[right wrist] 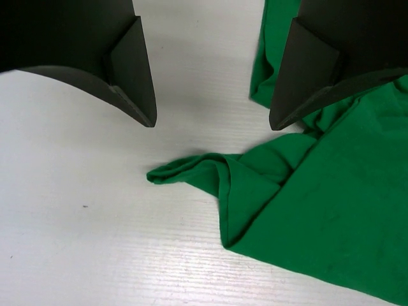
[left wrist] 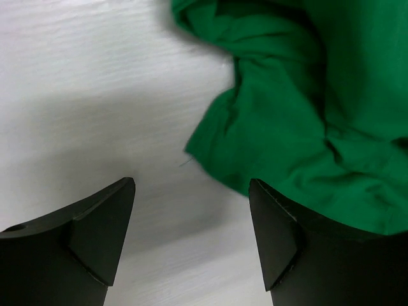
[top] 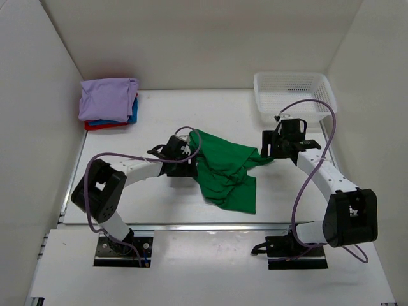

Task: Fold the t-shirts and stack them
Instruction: Flatten out the tshirt

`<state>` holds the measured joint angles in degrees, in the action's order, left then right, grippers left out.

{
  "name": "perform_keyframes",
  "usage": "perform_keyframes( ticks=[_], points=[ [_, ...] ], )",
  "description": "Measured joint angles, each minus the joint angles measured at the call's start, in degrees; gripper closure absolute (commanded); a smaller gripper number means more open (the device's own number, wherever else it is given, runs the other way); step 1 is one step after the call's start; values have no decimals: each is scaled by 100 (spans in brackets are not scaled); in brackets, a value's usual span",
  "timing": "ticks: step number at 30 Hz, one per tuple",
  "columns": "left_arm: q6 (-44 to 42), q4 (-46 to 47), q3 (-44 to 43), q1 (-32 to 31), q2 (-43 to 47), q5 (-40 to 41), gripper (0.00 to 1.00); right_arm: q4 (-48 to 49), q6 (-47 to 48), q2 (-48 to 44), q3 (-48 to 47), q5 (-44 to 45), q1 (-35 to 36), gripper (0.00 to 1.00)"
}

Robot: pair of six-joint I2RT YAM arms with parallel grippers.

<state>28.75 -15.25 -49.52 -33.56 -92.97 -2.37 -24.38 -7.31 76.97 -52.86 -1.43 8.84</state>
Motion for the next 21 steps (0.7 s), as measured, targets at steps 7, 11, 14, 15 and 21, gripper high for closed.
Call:
perform_keyframes(
  ticks=[7, 11, 14, 15, 21],
  points=[
    [219, 138, -527, -205, -535, 306, 20, 79, -31, -107, 341, -125, -105, 30],
    [291, -2, -883, -339, -839, 636, 61, 160, -94, -103, 621, -98, -179, 23],
    [315, -184, -1119, -509, -1071, 907, 96, 216, -179, 28, 715, -79, -271, 13],
    [310, -208, -1139, -533, -1086, 951, 100, 273, -216, 114, 717, -72, -297, 11],
    [273, -420, -1056, -431, -966, 994, 100, 824, -326, 986, 691, -103, -334, 13]
  ],
)
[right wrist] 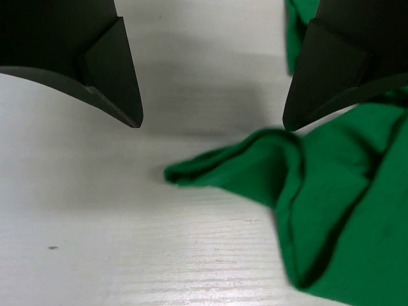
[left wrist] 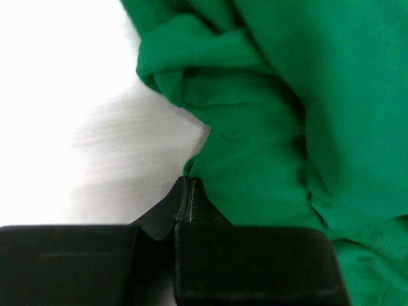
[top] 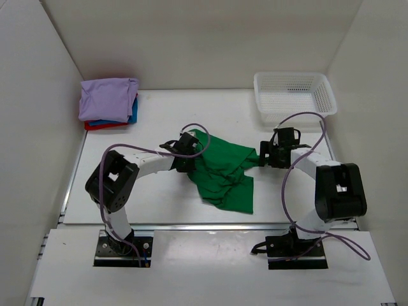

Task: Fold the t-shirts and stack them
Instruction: Flatten out the tshirt

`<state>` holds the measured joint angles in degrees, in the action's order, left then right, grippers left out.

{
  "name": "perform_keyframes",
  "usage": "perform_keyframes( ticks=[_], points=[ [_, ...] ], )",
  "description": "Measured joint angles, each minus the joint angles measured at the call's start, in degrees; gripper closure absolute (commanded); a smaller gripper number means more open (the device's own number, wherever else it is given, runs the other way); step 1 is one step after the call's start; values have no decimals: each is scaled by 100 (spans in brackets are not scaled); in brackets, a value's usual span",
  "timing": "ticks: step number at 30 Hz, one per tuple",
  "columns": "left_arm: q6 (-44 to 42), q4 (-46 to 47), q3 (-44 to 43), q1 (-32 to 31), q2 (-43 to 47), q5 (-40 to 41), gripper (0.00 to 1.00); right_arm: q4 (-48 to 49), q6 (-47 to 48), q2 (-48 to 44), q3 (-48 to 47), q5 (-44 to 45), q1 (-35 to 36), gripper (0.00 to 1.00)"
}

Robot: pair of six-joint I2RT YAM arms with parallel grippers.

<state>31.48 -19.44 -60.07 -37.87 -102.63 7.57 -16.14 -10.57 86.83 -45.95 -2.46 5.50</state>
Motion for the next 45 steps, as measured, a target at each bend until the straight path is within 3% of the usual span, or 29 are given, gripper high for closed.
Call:
perform_keyframes(
  ticks=[1, 5, 6, 8, 9, 10, 14, 16, 18, 28, 31, 32, 33, 38, 39, 41, 45],
  points=[
    [-15, -20, 72, 52, 63, 2, 100, 42, 17, 190, -44, 13, 9, 19],
    [-87, -192, 291, 249, 295, 42, 100, 304, 37, 715, -514, 66, 66, 18],
    [-116, -247, 328, 282, 345, 68, 100, 339, 48, 791, -595, 81, 66, 22],
    [-188, -345, 400, 337, 439, 118, 100, 433, 96, 890, -680, -33, 50, 43],
    [-221, -387, 439, 358, 490, 136, 100, 470, 114, 922, -702, -136, 26, 62],
    [-251, -442, 474, 380, 535, 144, 100, 492, 140, 949, -713, -245, -4, 71],
    [-326, -522, 518, 455, 616, 140, 100, 527, 96, 975, -710, -588, -57, 73],
    [-348, -551, 518, 476, 625, 136, 100, 522, 109, 990, -743, -645, -52, 59],
    [-363, -553, 527, 494, 632, 127, 100, 509, 127, 1056, -835, -654, -13, 52],
    [-411, -562, 577, 643, 728, 24, 100, 636, 155, 1360, -1163, -1060, 177, 47],
    [-411, -560, 577, 664, 728, -26, 94, 678, 201, 1528, -1325, -1226, 289, 58],
    [-415, -555, 581, 671, 728, -55, 94, 688, 205, 1576, -1357, -1316, 315, 68],
    [-422, -540, 588, 686, 728, -83, 89, 710, 201, 1644, -1390, -1445, 332, 99],
    [-435, -533, 632, 839, 774, -269, 78, 695, 221, 1733, -1408, -1696, 387, 100],
    [-433, -529, 649, 876, 815, -313, 81, 704, 221, 1718, -1408, -1696, 385, 100],
    [-407, -522, 702, 970, 953, -404, 100, 697, 223, 1657, -1390, -1687, 376, 100],
    [-498, -581, 715, 1176, 1239, -463, 100, 564, 243, 1309, -1314, -1665, 269, 100]
  ],
)
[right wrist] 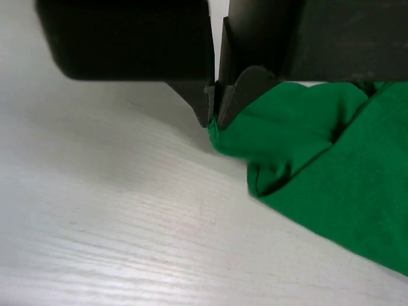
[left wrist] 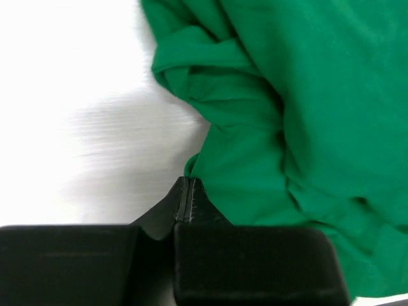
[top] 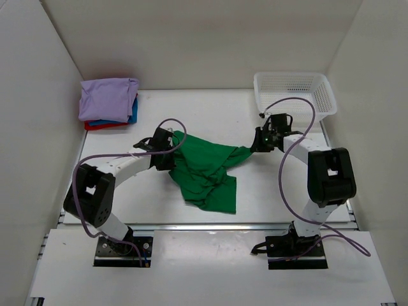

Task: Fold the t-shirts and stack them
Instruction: Flatten out the tshirt

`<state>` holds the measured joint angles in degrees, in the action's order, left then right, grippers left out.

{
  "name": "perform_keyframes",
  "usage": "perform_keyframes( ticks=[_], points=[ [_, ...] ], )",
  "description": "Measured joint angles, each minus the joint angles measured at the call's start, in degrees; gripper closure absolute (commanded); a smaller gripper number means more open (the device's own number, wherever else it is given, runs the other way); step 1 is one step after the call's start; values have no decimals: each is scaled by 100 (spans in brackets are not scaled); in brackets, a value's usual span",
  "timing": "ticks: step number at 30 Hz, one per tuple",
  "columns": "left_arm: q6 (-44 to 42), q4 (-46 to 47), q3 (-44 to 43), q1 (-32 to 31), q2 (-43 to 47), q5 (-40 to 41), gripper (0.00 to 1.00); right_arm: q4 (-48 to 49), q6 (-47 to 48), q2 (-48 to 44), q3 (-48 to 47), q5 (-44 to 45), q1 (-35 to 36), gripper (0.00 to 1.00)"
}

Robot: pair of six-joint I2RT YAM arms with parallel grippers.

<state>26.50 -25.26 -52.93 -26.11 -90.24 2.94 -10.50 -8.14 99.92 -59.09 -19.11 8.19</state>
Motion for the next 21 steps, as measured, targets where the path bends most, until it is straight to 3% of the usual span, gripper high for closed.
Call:
perform_keyframes(
  ticks=[6, 13, 21],
  points=[
    [-236, -481, -160, 409, 632, 153, 100, -420, 76, -938, -11, 378, -374, 100],
    [-581, -922, -1176, 1694, 1692, 496, 100, -1040, 66, -2472, -533, 817, -1285, 100],
    [-872, -1097, -2533, 1917, 2479, 1158, 100, -1384, 66, -3681, -1547, 1080, -1554, 100]
  ],
)
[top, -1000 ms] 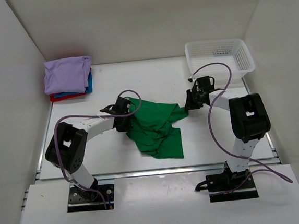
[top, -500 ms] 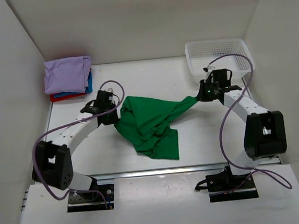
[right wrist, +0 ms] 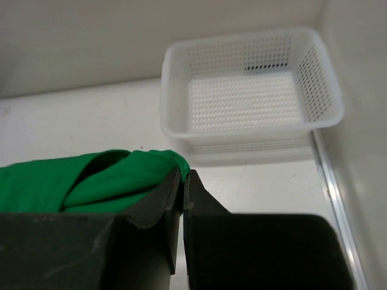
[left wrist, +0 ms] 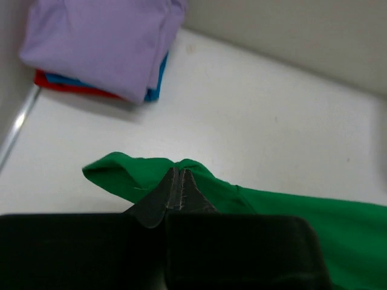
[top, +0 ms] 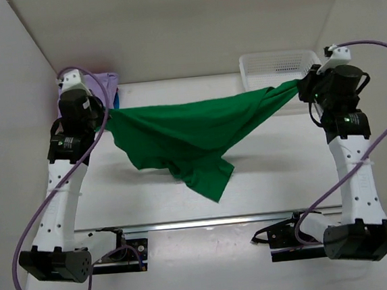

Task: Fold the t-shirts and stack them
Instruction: Flatten out the tshirt

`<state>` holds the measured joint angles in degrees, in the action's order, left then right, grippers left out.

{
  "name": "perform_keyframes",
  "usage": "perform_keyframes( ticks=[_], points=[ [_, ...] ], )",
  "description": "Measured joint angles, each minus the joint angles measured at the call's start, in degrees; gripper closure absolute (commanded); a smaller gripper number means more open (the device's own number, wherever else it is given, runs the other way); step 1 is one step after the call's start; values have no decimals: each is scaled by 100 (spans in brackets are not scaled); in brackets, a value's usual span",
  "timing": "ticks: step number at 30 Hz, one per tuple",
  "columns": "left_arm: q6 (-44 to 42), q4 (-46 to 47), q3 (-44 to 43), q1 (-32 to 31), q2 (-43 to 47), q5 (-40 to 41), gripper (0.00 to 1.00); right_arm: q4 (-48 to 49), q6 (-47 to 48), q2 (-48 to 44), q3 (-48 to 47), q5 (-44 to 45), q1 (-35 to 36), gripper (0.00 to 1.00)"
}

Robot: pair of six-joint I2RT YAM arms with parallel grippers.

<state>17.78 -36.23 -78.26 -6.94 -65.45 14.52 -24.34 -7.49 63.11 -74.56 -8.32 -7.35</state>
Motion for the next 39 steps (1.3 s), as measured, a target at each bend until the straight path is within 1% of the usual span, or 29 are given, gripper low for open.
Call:
perform_keyframes(
  ticks=[6, 8, 10, 15, 18, 23, 24, 25, 26, 27, 30, 32, 33, 34, 35, 36, 37, 38, 39],
  points=[
    [-310, -374, -1469, 9, -42, 407, 100, -321, 116, -313, -780, 131, -13, 100],
    [-424, -525, -2048, -59, -87, 538, 100, -494, 160, -354, -1113, 122, -20, 100],
    [-518, -586, -2402, -201, -33, 708, 100, -603, 192, -402, -1412, 122, -31, 100],
    [-734, -719, -2500, -605, 498, 1283, 100, -890, 289, -693, -1956, 52, -81, 100],
    [-953, -769, -2583, -953, 754, 1784, 100, -1113, 350, -975, -2118, 76, 203, 100],
    [-1399, -732, -3211, -1606, 629, 2415, 100, -1381, 358, -1331, -2151, 9, 551, 100],
    [-1497, -702, -3373, -1679, 516, 2479, 100, -1366, 343, -1368, -2100, -35, 553, 100],
    [-1685, -529, -3698, -1707, 153, 2507, 100, -1311, 273, -1436, -1742, -210, 546, 100],
    [-1709, -577, -3799, -1659, -72, 2422, 100, -1259, 236, -1410, -1556, -282, 542, 100],
    [-1709, -625, -4079, -1521, -396, 2240, 100, -1034, 179, -1432, -1198, -361, 540, 100],
    [-1563, -557, -5058, -1056, -1759, 1467, 100, -933, 59, -1335, -157, -444, 597, 100],
    [-1478, -590, -5737, -870, -2870, 1043, 100, -835, 2, -1187, 492, -332, 741, 100],
    [-1447, -511, -6048, -804, -3473, 837, 82, -817, -15, -1075, 763, -278, 804, 100],
    [-1427, -444, -6210, -748, -4079, 623, 72, -726, -44, -925, 1106, -243, 868, 100],
    [-1401, -437, -6295, -710, -4588, 452, 53, -660, -79, -826, 1432, -221, 905, 100],
    [-1377, -446, -6356, -682, -5147, 278, 37, -605, -136, -765, 1773, -208, 942, 100],
    [-1329, -501, -6367, -662, -5681, 146, 32, -590, -175, -726, 2074, -201, 977, 100],
    [-1274, -632, -6369, -647, -6140, 57, 22, -553, -219, -715, 2367, -175, 1027, 99],
    [-1228, -817, -6369, -632, -6561, -9, 18, -505, -271, -715, 2625, -125, 1084, 100]
  ],
)
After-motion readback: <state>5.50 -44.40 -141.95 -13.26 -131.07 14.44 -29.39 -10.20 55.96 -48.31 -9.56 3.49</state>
